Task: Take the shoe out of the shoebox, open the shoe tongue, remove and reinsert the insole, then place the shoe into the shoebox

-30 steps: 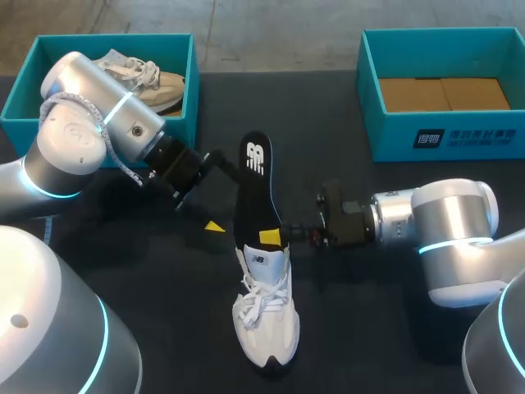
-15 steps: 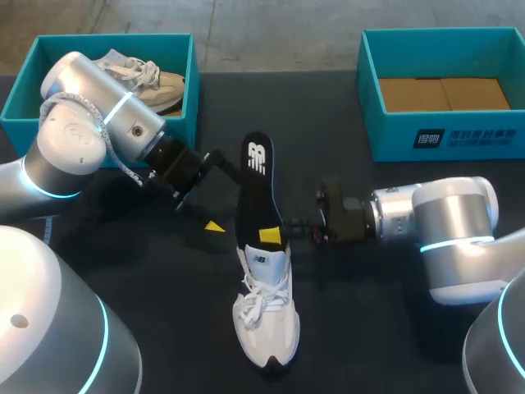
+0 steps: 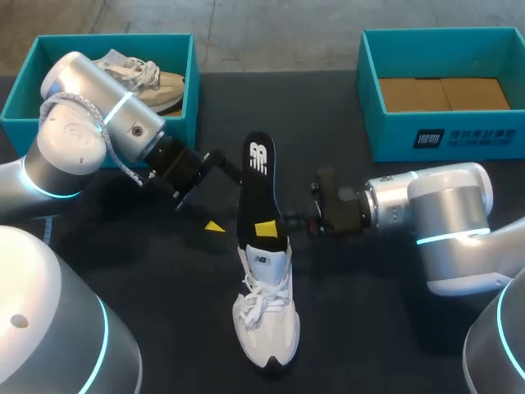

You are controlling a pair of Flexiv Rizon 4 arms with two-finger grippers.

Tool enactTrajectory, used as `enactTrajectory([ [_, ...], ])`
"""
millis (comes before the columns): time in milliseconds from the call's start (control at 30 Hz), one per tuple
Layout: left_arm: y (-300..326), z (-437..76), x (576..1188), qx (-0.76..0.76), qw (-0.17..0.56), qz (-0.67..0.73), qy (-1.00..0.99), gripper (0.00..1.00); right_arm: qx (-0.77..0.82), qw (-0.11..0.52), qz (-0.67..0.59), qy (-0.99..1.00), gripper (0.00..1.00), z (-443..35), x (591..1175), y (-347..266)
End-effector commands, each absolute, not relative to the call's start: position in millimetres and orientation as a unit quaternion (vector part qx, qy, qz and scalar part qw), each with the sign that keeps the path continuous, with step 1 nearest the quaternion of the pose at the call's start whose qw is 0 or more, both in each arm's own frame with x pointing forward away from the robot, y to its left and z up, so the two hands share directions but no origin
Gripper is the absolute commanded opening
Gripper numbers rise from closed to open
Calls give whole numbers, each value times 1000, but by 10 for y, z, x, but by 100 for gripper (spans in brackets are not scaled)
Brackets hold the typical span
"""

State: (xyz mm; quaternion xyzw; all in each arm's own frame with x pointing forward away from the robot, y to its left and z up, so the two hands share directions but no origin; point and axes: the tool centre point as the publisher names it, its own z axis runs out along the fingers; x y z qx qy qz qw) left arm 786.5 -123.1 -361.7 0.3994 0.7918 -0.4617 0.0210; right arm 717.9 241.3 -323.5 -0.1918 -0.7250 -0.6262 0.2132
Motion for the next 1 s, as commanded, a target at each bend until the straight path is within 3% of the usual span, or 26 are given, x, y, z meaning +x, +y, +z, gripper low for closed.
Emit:
enactTrajectory([
  [33,-1234,-3629,7869,400,21,-462,792,100,-188,217,-623,-727,31,-3208,7213,2411],
  [267,-1234,-3629,7869,400,21,-462,792,100,-179,217,-625,-728,35,-3163,7258,2436],
  [700,-1234,-3629,7869,400,21,-462,792,100,-171,221,-625,-729,30,-3129,7328,2502],
  [900,-1234,-3629,7869,400,21,-462,792,100,-171,223,-625,-728,21,-3134,7352,2530],
  [1000,-1234,-3629,7869,400,21,-462,792,100,-174,223,-627,-726,4,-3140,7358,2525],
])
